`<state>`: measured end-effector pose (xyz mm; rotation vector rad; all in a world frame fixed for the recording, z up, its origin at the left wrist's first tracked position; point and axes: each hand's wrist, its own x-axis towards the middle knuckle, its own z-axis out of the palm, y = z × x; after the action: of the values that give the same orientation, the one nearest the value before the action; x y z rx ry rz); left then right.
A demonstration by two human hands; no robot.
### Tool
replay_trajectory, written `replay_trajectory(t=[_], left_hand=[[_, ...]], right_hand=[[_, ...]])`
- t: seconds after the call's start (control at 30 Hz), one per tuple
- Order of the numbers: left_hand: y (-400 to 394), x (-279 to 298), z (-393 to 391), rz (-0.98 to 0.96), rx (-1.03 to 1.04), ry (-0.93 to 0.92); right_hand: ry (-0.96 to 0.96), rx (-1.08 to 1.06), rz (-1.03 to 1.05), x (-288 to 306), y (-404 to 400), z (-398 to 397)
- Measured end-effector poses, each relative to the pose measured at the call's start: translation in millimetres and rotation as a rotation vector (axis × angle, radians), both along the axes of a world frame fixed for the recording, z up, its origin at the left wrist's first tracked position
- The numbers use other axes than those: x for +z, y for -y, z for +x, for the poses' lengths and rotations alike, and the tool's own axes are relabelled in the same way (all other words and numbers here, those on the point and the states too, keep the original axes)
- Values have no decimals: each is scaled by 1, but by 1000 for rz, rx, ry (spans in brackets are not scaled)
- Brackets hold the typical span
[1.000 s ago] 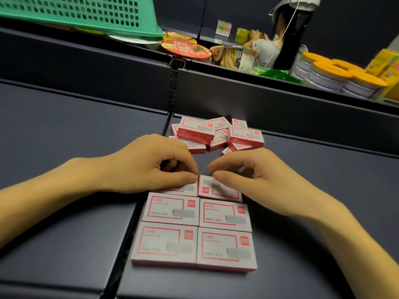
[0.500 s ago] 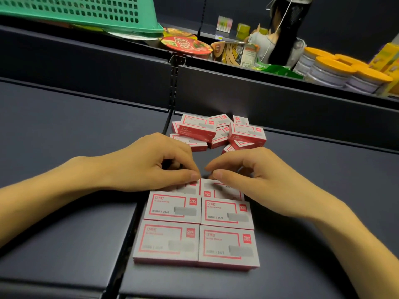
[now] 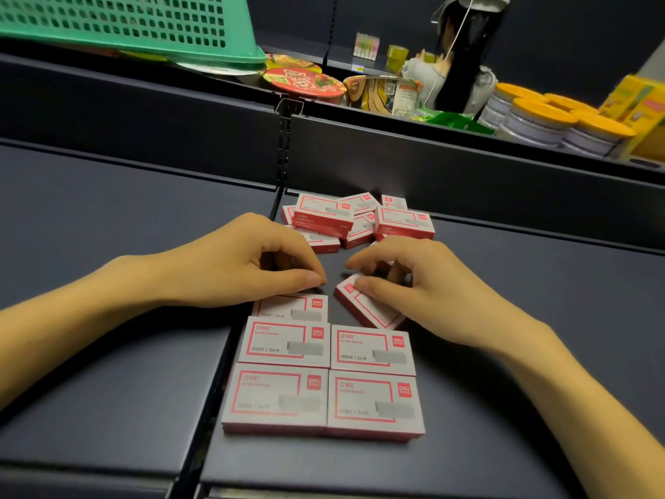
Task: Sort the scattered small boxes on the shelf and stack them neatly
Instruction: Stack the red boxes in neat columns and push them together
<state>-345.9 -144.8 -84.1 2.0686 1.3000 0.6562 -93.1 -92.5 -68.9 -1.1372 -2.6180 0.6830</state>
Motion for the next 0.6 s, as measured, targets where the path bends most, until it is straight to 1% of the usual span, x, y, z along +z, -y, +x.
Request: replay_trajectory(t=[0.13,0.23,0.3,0.43,0.53,0.6], left_hand=[[0,-1,0,7,5,-4],[0,-2,0,10,5,-23],[0,-3,-1,17,-1,-33],[0,-3,0,20,-6,-38],[0,-3,-1,18,-3,-33],[0,-3,-1,14,-2,-28]], right_hand=[[-24,0,98,-1,-1,0],[-16,3,4,3,1,0],[12,-7,-2,3,2,-1],[99,-54,155,2,2,-5],[181,-96,311,4,6,-5],[198,-110,365,5,8,-5]])
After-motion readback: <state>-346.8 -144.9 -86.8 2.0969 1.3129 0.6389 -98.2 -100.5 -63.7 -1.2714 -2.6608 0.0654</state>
